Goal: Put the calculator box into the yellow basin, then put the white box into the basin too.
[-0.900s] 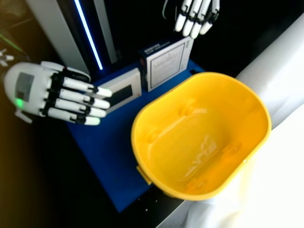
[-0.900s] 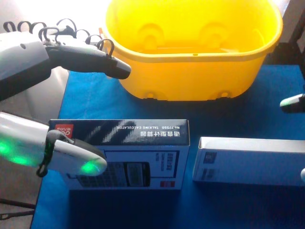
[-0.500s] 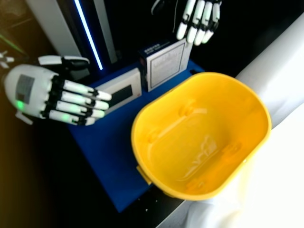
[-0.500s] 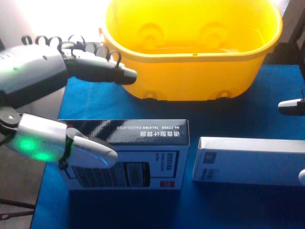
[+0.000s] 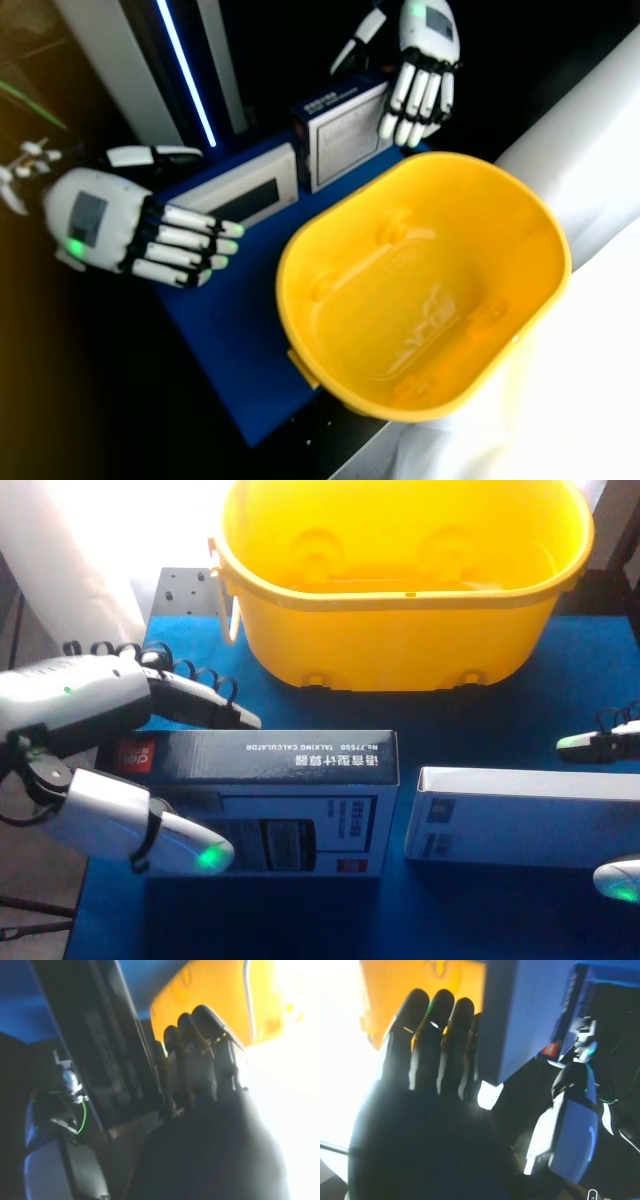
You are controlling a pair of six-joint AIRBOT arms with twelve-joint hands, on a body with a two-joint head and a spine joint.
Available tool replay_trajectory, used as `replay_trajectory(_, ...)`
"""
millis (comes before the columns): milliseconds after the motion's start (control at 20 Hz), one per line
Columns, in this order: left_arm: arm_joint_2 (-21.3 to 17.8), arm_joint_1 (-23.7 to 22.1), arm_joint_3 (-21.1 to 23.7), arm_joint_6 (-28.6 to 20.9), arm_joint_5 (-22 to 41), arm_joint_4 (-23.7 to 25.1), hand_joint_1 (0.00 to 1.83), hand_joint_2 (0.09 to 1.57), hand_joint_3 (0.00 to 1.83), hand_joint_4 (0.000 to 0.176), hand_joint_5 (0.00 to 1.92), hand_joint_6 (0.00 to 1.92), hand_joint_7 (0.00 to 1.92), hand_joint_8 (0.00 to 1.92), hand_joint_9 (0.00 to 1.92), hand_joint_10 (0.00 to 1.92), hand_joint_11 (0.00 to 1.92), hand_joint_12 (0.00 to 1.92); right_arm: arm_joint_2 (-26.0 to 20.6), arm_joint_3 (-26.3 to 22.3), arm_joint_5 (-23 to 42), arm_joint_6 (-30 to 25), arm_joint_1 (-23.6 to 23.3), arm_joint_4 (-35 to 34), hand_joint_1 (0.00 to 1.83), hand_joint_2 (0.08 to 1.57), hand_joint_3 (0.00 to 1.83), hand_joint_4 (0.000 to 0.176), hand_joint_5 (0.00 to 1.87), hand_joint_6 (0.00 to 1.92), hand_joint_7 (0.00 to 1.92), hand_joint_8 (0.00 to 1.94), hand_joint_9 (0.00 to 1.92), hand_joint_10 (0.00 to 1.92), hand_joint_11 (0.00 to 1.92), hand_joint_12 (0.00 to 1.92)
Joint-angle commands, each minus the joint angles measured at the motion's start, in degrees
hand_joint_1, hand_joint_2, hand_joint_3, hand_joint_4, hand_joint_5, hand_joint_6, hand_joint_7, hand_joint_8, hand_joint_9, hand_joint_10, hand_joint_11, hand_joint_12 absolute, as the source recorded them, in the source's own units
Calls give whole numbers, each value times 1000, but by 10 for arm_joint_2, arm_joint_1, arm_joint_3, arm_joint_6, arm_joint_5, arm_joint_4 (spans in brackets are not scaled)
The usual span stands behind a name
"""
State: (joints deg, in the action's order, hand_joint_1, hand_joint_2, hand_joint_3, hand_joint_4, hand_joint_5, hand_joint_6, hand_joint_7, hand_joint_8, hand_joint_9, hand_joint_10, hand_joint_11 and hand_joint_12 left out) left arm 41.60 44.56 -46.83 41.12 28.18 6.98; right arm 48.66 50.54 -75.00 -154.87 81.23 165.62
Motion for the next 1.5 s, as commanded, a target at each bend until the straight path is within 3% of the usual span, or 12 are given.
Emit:
replay_trajectory(0, 3, -5, -3, -2, 51, -6, 629, 844, 7, 0, 609, 38, 538, 31, 430, 220, 0, 1422, 2, 2, -62, -6, -9, 1, 837, 823, 20, 0, 648, 32, 652, 102, 417, 634, 73, 1378)
replay_trajectory(150, 21, -1, -18, -2, 34, -8, 775, 923, 15, 0, 728, 58, 675, 59, 553, 262, 49, 1416, 8, 6, -57, -6, -12, 2, 1094, 965, 21, 0, 816, 107, 855, 171, 645, 727, 363, 1399)
replay_trajectory(200, 24, 1, -21, -2, 34, -9, 859, 980, 15, 0, 783, 58, 740, 60, 615, 266, 123, 1382, 9, 7, -57, -6, -12, 2, 1141, 1091, 21, 0, 907, 858, 976, 302, 785, 861, 568, 1446)
replay_trajectory(250, 25, 3, -23, -2, 38, -13, 938, 1016, 10, 0, 826, 52, 787, 52, 670, 262, 234, 1376, 10, 7, -57, -6, -13, 2, 1194, 1140, 7, 0, 850, 1110, 972, 921, 846, 964, 667, 1483)
replay_trajectory(300, 25, 7, -23, -2, 49, -19, 1107, 1146, 0, 0, 899, 855, 920, 69, 807, 323, 479, 1304, 10, 7, -57, -6, -14, 2, 1204, 1161, 5, 0, 844, 1137, 935, 1159, 938, 1135, 827, 1558)
replay_trajectory(350, 24, 12, -23, -9, 64, -21, 1184, 1162, 0, 0, 850, 1109, 950, 866, 968, 464, 667, 1368, 10, 7, -57, -7, -15, 2, 1208, 1165, 2, 0, 860, 1109, 921, 1229, 981, 1218, 906, 1596)
replay_trajectory(400, 21, 19, -23, -24, 86, -22, 1329, 1153, 4, 0, 785, 1145, 917, 1034, 922, 1128, 784, 1397, 10, 7, -57, -7, -16, 3, 1333, 1157, 1, 0, 849, 1077, 876, 1164, 910, 1339, 870, 1590)
replay_trajectory(450, 16, 28, -23, -51, 119, -22, 1356, 1167, 1, 0, 753, 1132, 870, 1134, 909, 1322, 847, 1475, 10, 7, -57, -7, -16, 3, 1357, 1164, 2, 0, 819, 1064, 853, 1177, 893, 1403, 901, 1594)
replay_trajectory(650, -3, 44, -15, -100, 215, -22, 1358, 1182, 1, 0, 827, 968, 845, 1290, 799, 1527, 635, 1722, 10, 7, -59, -7, -16, 3, 1366, 1142, 0, 0, 870, 1137, 912, 1043, 886, 1290, 792, 1471)
replay_trajectory(900, -32, 43, 8, -100, 325, -22, 1366, 1142, 0, 0, 839, 1097, 916, 1078, 901, 1269, 719, 1362, 11, 8, -61, -7, -16, 1, 1370, 1140, 1, 0, 841, 1109, 914, 1057, 924, 1287, 859, 1467)
replay_trajectory(1100, -35, 11, 9, -84, 396, -22, 1362, 1156, 0, 0, 787, 1162, 941, 1073, 839, 1315, 744, 1393, 14, 9, -61, -7, -16, -2, 1369, 1144, 0, 0, 847, 1106, 911, 1077, 896, 1316, 792, 1524)
replay_trajectory(1450, 24, -152, -49, -59, 408, 23, 1243, 1156, 0, 0, 872, 1105, 920, 1164, 1026, 992, 865, 1595, 22, 15, -60, -7, -16, -5, 1240, 1127, 0, 0, 924, 972, 1010, 1124, 1049, 1200, 972, 1580)
